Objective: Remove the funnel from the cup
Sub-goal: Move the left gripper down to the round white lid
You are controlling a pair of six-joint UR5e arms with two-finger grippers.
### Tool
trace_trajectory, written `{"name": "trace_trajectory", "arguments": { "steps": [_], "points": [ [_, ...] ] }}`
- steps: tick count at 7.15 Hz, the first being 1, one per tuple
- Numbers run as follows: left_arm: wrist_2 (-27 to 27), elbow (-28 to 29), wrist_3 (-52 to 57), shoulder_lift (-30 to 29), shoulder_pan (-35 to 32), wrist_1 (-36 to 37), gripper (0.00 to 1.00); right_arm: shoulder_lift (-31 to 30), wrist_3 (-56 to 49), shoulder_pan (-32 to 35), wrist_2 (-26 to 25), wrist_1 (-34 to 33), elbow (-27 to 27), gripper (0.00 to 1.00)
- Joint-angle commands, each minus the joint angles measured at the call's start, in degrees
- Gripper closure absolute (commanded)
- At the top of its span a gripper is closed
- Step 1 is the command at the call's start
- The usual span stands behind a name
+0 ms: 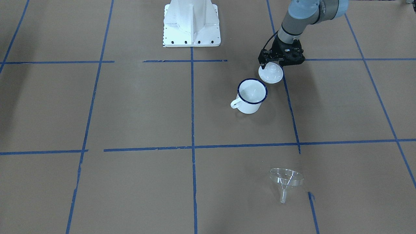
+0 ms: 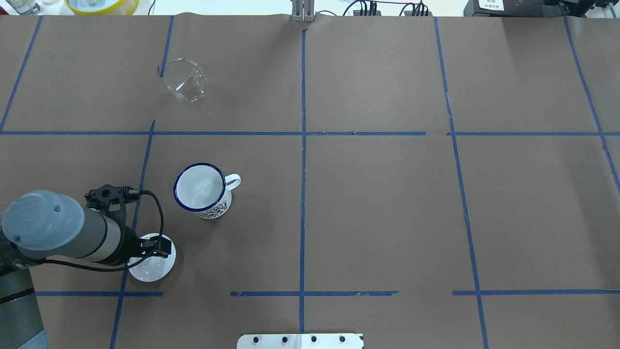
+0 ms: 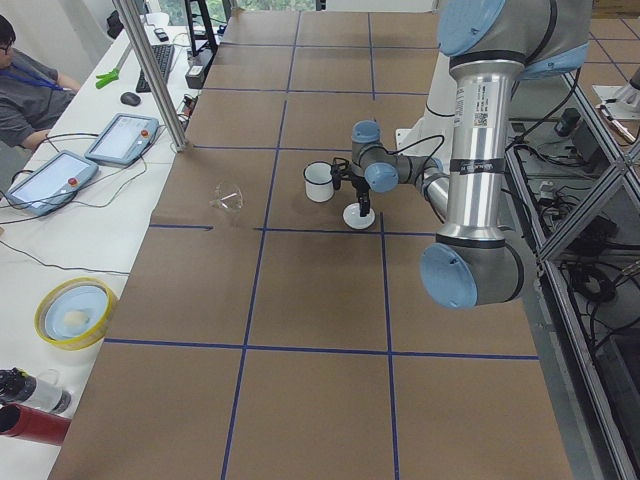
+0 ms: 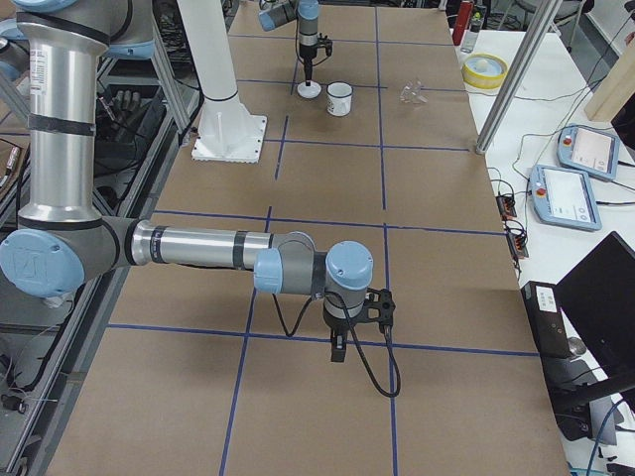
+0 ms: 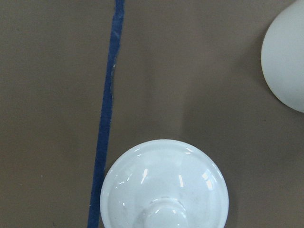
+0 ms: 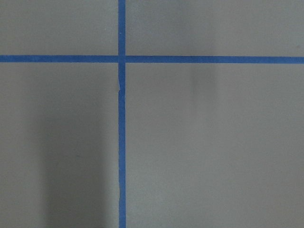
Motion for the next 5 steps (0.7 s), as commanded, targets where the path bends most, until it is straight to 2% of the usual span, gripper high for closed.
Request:
{"name": "trace_trajectory", "arguments": {
  "steps": [1, 3, 5],
  "points": [
    [0.22, 0.7, 0.11, 0.02, -0.04, -0.9, 0.13, 0.0, 0.0, 0.0, 0.0, 0.0, 0.0, 0.0],
    [0.22, 0.61, 0.11, 0.02, -0.21, -0.9, 0.21, 0.0, 0.0, 0.0, 0.0, 0.0, 0.0, 0.0],
    [0.22, 0.35, 0.11, 0.2, -0.65, -0.9, 0.55, 0.0, 0.0, 0.0, 0.0, 0.0, 0.0, 0.0]
  ]
}}
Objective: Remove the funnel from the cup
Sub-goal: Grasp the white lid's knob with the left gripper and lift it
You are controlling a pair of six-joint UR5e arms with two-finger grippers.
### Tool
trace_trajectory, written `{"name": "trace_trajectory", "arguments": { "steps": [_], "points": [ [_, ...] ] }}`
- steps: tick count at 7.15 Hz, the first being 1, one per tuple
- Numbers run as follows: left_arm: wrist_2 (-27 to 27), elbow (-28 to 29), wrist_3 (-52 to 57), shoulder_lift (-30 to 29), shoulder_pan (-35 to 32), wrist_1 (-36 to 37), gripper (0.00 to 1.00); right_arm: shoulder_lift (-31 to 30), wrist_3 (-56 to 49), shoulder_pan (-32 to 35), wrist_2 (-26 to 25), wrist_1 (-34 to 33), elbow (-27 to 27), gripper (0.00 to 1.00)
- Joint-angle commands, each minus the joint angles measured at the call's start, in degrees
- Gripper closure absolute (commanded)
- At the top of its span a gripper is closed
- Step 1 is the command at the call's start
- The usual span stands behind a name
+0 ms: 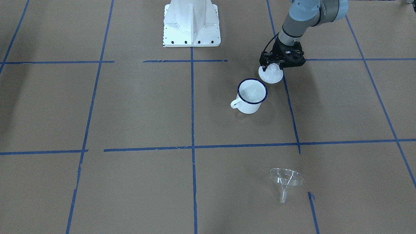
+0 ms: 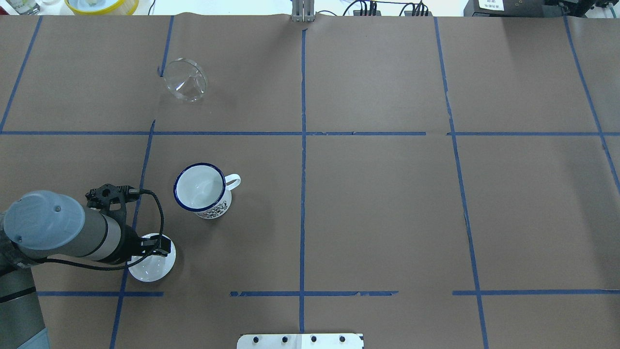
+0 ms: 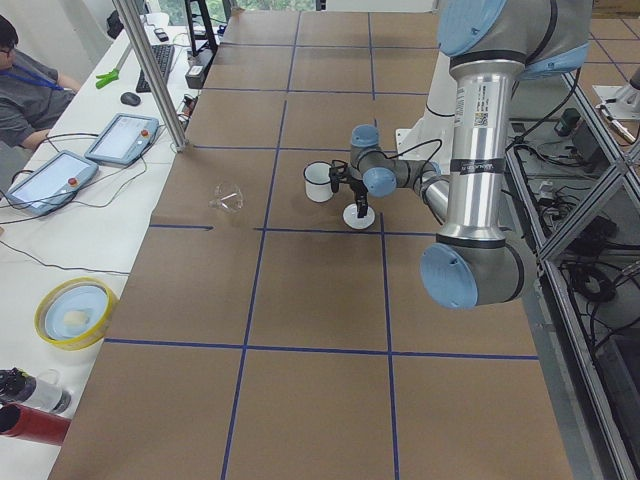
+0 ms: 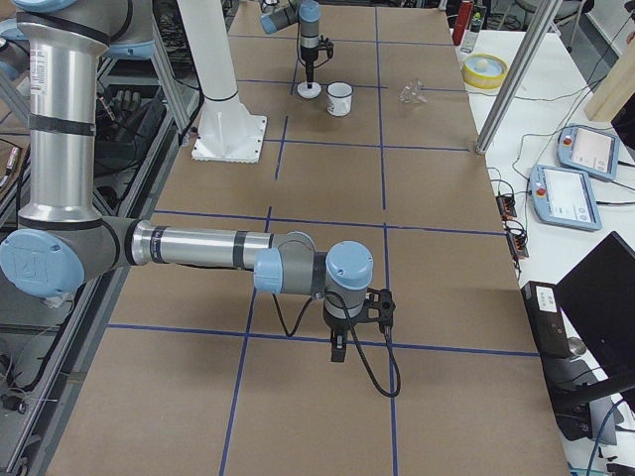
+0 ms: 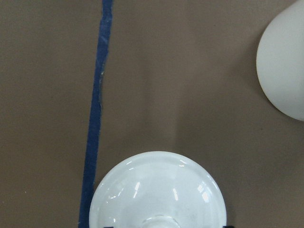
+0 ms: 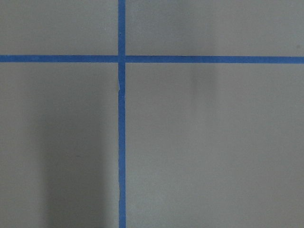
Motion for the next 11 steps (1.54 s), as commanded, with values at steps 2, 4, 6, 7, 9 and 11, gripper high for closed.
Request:
{"name": "trace_trajectory", "arguments": {
  "steps": [2, 4, 6, 7, 9, 11],
  "points": [
    [0.09, -0.42, 0.0, 0.29, -0.36, 0.08, 0.88, 0.0, 0.0, 0.0, 0.0, 0.0, 0.02, 0.0],
    [0.09, -0.6, 0.0, 0.29, -0.45, 0.09, 1.0, 0.0, 0.0, 0.0, 0.0, 0.0, 0.02, 0.0],
    [-0.35, -5.23, 0.35, 1.34, -3.93, 1.13, 1.0, 0.0, 0.0, 0.0, 0.0, 0.0, 0.02, 0.0],
    [-0.44, -9.09, 0.61, 4.22, -5.44, 1.4, 1.0, 0.0, 0.0, 0.0, 0.0, 0.0, 0.02, 0.0],
    [-0.7, -14.47, 0.7, 5.48, -8.69, 6.2, 1.0, 0.0, 0.0, 0.0, 0.0, 0.0, 0.02, 0.0],
    [-0.88, -15.28, 0.7, -1.86, -11.16, 14.46, 1.0, 0.0, 0.0, 0.0, 0.0, 0.0, 0.02, 0.0]
  ]
}}
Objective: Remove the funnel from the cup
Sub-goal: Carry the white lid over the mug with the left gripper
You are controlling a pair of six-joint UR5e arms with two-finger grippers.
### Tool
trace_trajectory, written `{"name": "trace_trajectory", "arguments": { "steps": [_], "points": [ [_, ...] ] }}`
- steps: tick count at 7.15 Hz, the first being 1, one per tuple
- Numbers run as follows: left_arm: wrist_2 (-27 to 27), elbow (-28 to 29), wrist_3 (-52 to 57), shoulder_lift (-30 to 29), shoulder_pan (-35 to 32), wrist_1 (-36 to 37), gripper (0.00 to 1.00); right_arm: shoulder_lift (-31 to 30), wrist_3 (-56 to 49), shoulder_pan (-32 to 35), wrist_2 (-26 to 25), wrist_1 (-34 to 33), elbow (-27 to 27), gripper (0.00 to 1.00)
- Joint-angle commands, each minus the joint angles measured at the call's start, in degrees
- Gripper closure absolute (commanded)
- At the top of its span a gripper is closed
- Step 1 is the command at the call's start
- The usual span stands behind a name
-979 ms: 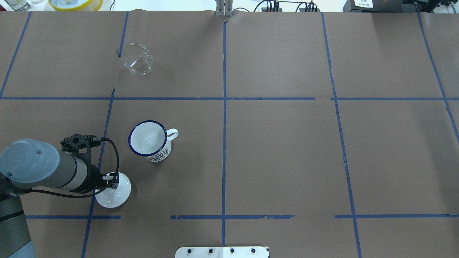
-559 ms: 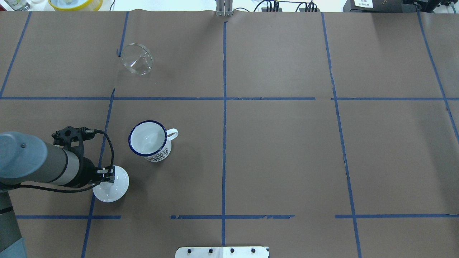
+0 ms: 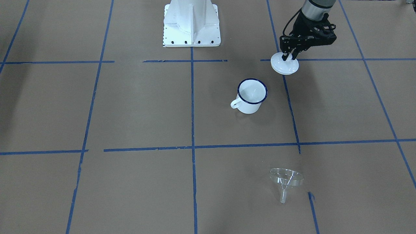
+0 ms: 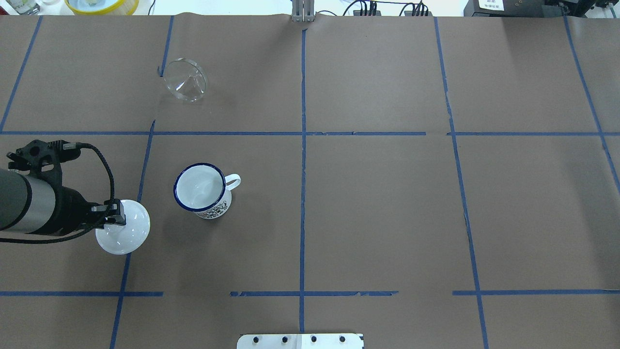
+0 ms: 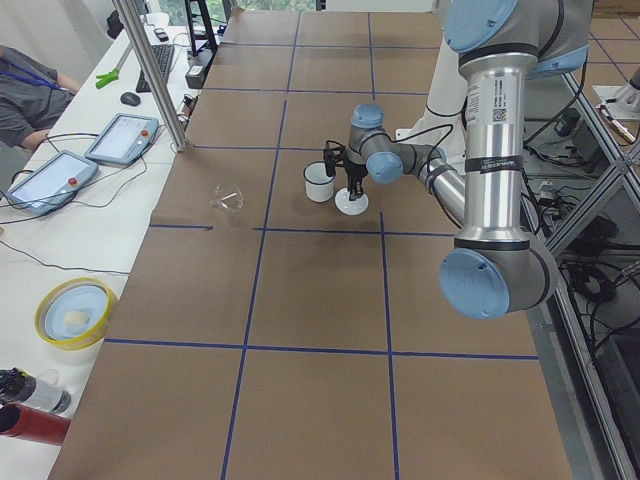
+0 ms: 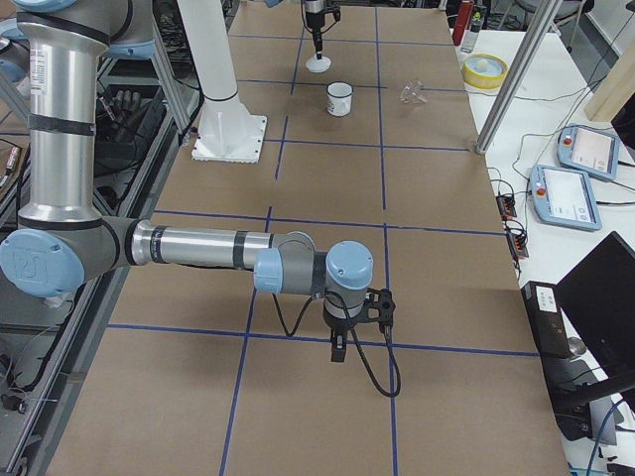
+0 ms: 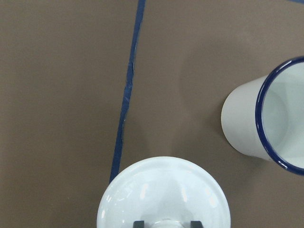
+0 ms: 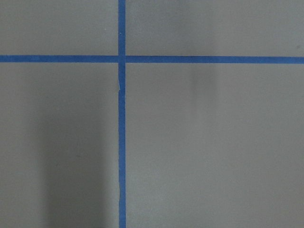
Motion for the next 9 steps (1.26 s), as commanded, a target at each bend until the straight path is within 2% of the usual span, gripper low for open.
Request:
{"name": "trace_trajectory", "arguments": {
  "steps": [1, 2, 3, 4, 6, 9],
  "points": [
    [-0.64, 0.44, 0.01, -12.23, -1.91, 12.6, 1.0, 0.0, 0.0, 0.0, 0.0, 0.0, -0.09, 0.0],
    [-0.9, 2.71, 0.01, -20.57, -2.0, 19.37, 1.0, 0.0, 0.0, 0.0, 0.0, 0.0, 0.0, 0.0],
    [-2.56, 6.73, 0.01, -25.61, -1.91, 21.18, 1.0, 0.0, 0.0, 0.0, 0.0, 0.0, 0.0, 0.0],
    [-2.66, 10.95, 0.01, -27.49, -1.82, 20.77, 1.0, 0.0, 0.0, 0.0, 0.0, 0.0, 0.0, 0.0],
    [-2.66, 15.28, 0.1, -27.42, -1.73, 16.04, 1.0, 0.0, 0.0, 0.0, 0.0, 0.0, 0.0, 0.0],
    [-2.66, 16.0, 1.14, -27.42, -1.91, 14.96, 1.0, 0.0, 0.0, 0.0, 0.0, 0.0, 0.0, 0.0]
  ]
}}
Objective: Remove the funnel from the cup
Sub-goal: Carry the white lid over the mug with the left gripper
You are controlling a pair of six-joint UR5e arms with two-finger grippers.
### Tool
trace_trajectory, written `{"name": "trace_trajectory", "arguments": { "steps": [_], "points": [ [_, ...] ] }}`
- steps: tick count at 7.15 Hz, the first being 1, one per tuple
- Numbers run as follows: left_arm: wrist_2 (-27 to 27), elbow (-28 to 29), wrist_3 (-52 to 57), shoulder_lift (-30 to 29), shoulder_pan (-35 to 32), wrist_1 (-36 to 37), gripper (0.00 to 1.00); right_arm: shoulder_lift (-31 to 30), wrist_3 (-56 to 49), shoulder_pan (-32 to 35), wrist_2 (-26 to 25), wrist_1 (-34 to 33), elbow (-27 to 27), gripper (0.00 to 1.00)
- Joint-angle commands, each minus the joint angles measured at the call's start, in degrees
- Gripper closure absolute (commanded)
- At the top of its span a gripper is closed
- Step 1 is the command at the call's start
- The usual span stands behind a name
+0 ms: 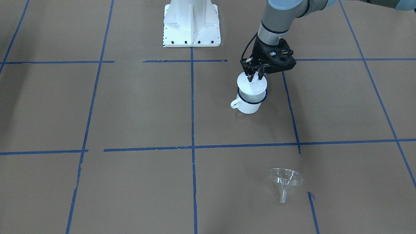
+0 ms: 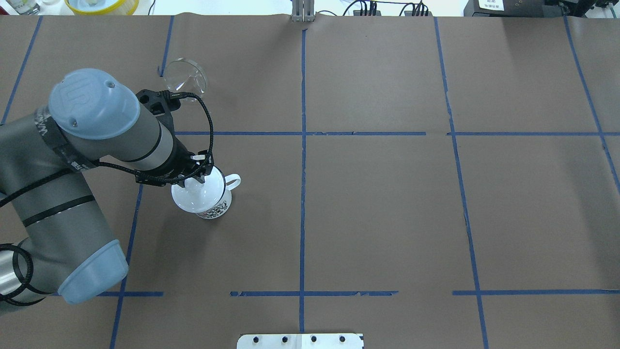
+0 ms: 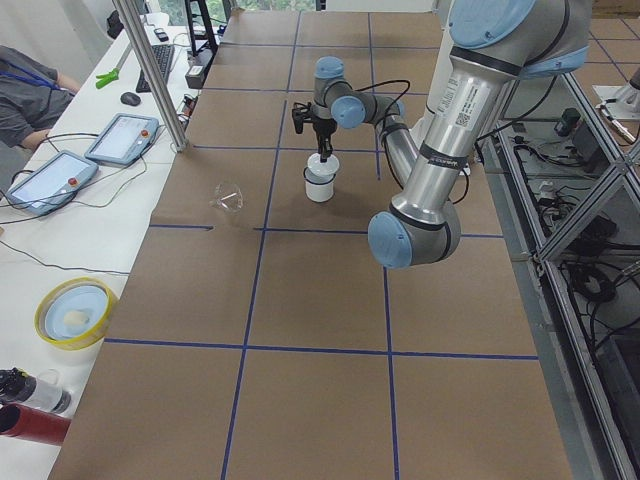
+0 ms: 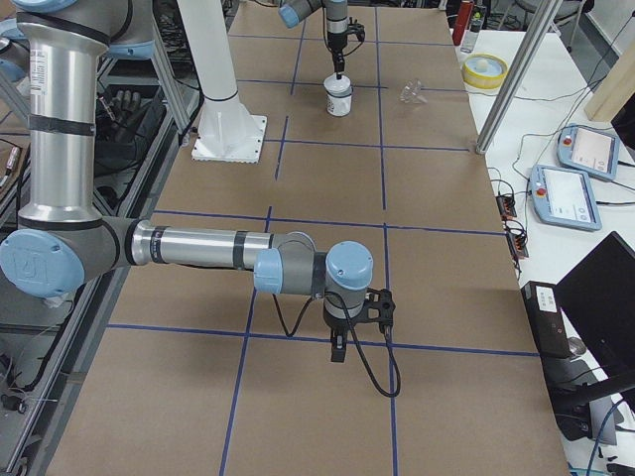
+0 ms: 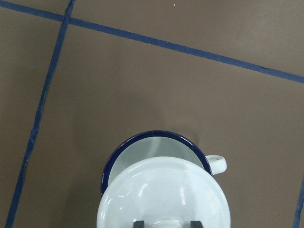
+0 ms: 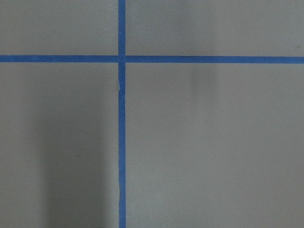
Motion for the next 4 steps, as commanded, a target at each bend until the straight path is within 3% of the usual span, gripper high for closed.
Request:
{"name": "trace_trajectory", "arguments": {
  "steps": [1, 4],
  "points": [
    [-0.01, 0.41, 1.63, -0.03, -0.21, -0.13, 1.0, 0.0, 0.0, 0.0, 0.0, 0.0, 0.0, 0.0],
    [-0.01, 2.07, 1.82, -0.03, -0.57, -0.39, 1.0, 0.0, 0.0, 0.0, 0.0, 0.0, 0.0, 0.0]
  ]
}}
